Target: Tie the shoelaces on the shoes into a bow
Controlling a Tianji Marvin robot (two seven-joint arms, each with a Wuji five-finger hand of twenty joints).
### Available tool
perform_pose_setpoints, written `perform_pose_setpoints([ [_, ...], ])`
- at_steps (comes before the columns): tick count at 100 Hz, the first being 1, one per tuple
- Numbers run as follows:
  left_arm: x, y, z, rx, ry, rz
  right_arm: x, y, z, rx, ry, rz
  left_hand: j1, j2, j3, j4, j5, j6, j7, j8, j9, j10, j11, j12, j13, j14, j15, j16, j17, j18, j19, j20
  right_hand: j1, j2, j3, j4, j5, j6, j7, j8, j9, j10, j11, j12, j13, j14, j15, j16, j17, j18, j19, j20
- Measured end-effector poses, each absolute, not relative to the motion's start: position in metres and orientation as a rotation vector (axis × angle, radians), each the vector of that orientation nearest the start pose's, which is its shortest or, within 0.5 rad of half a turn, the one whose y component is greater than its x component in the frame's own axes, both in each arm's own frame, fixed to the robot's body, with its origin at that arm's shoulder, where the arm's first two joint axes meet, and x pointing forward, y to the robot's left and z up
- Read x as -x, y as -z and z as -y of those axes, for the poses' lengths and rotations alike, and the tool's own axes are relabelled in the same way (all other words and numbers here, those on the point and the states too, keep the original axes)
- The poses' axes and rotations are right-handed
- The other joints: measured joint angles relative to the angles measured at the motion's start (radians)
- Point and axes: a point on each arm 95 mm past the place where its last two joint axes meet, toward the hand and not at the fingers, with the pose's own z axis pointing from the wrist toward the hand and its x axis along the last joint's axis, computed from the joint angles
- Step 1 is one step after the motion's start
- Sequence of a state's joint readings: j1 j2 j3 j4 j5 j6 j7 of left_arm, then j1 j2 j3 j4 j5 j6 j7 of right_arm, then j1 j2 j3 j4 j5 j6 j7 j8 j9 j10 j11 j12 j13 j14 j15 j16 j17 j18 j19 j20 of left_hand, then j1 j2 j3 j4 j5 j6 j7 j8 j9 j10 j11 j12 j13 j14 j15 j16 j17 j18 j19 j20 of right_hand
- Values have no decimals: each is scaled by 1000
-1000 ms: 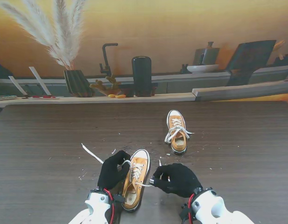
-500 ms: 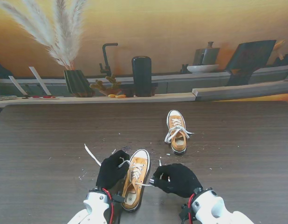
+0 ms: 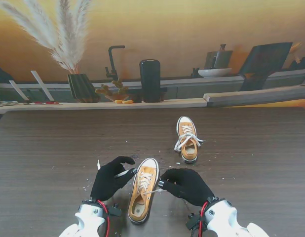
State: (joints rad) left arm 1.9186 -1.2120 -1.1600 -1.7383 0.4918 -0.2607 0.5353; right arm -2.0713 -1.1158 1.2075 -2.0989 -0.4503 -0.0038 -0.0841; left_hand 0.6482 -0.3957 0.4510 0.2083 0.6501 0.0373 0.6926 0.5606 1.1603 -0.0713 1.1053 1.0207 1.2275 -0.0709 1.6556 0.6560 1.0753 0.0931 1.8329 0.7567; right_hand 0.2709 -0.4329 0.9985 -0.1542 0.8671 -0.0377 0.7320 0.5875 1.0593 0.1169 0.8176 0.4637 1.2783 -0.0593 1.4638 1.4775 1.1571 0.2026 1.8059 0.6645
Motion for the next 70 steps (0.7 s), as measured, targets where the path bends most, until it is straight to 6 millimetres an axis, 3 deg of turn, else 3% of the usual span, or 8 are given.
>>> perform_pose_setpoints([
  [27, -277, 340, 62, 1666, 2355, -901, -248, 279, -77, 1999, 2296, 1163, -1, 22, -62, -22, 32, 6, -200, -172, 46, -46, 84, -46, 12, -11, 14, 0, 8, 0, 1, 23, 0, -2, 0, 0, -8, 2, -1, 0, -1, 2, 10, 0, 0, 0, -1, 0, 0, 7, 0, -2],
  [51, -277, 342, 78, 1671, 2400, -1118, -249, 267, -80, 1976, 2351, 1150, 30, 4, -138, -103, 32, 9, -271, -247, 46, -58, 88, -50, 12, -17, 14, 0, 9, -20, 2, 21, 1, -4, 0, 0, -7, 2, -1, 0, -1, 2, 11, 0, 0, 0, -1, 0, 0, 7, 0, -2],
  [70, -278, 346, 87, 1656, 2421, -1179, -251, 265, -83, 1966, 2358, 1154, 41, -54, -165, -127, 32, 9, -291, -259, 46, -58, 88, -51, 12, -17, 14, 0, 9, -20, 2, 7, 1, -5, 0, 0, -7, 2, -1, 0, -1, 2, 11, 0, 0, 0, -1, 0, 0, 7, 0, -2],
])
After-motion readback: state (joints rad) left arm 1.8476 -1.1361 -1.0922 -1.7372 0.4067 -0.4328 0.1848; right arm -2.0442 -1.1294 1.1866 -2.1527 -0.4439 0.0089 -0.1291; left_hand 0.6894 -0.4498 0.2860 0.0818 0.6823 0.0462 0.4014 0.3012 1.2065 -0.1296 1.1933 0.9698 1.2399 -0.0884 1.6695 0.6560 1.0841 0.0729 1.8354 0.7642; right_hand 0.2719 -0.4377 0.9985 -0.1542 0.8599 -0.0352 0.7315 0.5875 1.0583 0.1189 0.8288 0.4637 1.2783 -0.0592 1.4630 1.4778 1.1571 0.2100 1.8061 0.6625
